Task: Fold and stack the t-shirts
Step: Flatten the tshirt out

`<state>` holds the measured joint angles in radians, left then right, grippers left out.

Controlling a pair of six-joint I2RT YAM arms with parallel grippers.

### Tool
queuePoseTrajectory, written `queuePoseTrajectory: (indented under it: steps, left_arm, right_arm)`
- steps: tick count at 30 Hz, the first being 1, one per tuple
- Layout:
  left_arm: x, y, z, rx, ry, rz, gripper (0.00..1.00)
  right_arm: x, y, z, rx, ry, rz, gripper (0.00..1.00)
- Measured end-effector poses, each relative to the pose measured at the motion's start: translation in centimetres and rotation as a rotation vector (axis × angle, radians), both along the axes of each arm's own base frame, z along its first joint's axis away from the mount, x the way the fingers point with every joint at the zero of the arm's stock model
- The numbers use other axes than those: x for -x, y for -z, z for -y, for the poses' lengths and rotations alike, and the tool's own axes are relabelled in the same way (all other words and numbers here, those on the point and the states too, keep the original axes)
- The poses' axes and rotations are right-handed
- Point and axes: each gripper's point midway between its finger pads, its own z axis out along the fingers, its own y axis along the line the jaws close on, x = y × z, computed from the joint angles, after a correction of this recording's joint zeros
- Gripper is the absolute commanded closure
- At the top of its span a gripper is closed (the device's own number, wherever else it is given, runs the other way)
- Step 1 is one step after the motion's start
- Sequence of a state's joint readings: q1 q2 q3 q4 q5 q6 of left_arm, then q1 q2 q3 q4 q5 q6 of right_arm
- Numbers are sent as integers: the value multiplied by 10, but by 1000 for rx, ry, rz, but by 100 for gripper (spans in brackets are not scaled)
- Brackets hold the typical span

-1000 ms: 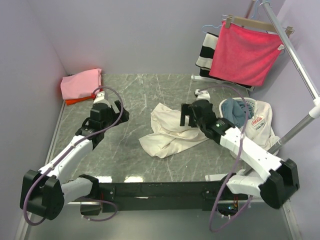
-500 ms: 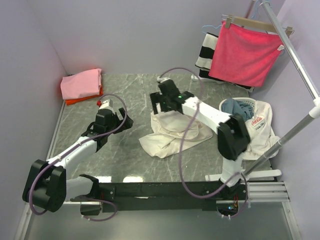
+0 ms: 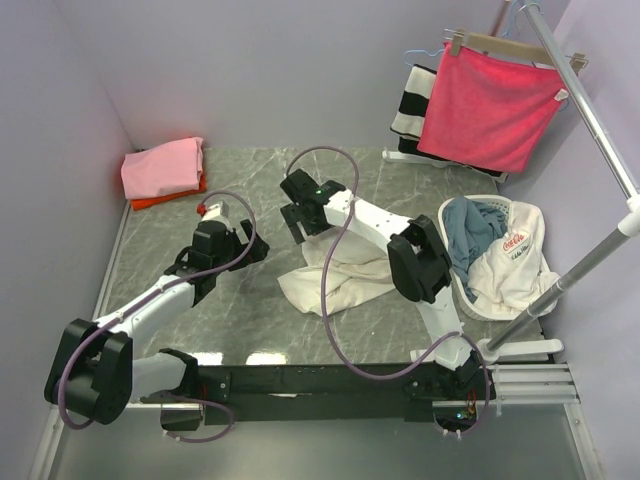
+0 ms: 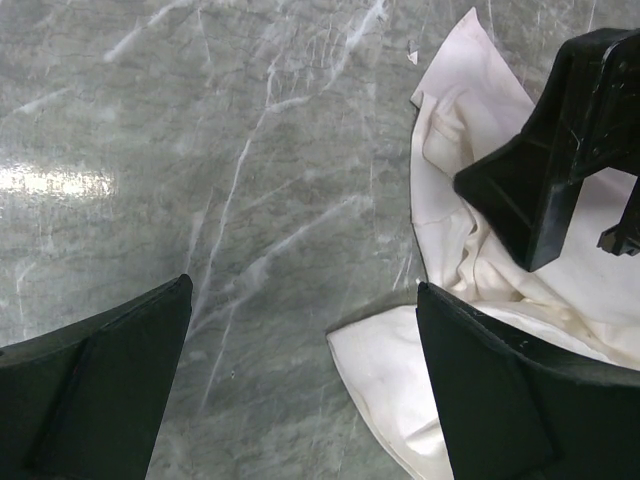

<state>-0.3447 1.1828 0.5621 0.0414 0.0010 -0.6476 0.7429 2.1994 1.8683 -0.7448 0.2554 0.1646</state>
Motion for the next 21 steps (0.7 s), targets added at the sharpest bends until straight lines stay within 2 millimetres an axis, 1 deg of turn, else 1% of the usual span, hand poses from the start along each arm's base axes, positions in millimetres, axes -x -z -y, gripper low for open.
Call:
queuePoseTrajectory:
  steps: [1, 2, 4, 5, 7, 8, 9, 10, 13, 16, 18, 19, 21]
  left_arm:
    - [0, 0, 0, 1, 2, -1, 1]
    - [0, 0, 0, 1, 2, -1, 1]
    - [0, 1, 0, 1, 3, -2, 0]
    - [0, 2, 0, 0, 3, -5, 1]
    - [0, 4, 1, -3, 3, -13, 0]
    - [1, 6, 1, -3, 5, -18, 1]
    - [1, 8, 1, -5, 6, -24, 1]
    - [1, 11, 2, -6, 9, -33, 1]
    - [2, 17, 3, -9, 16, -53, 1]
    - [4, 19, 4, -9, 25, -61, 1]
    - [3, 19, 4, -8, 26, -60, 1]
    - [3, 19, 4, -9, 26, -60, 1]
    - [4, 19, 4, -10, 26, -61, 1]
  right_arm:
    - [1, 0, 5, 25, 6, 1, 15]
    - [1, 0, 11, 49, 13, 2, 29]
    - [0, 1, 19, 80, 19, 0, 47]
    - [0, 2, 21, 89, 21, -5, 63]
    - [-2, 4, 27, 99, 28, -10, 72]
    - [-3, 6, 29, 100, 31, -15, 89]
    - [-4, 7, 31, 100, 36, -18, 97]
    - [-5, 7, 33, 102, 35, -20, 100]
    - [-8, 7, 37, 98, 44, -25, 100]
    - [-8, 5, 37, 85, 39, -30, 100]
    - [-7, -3, 34, 62, 28, -24, 100]
    - [-7, -12, 31, 43, 18, -15, 100]
    - [-6, -42, 26, -6, 1, 27, 100]
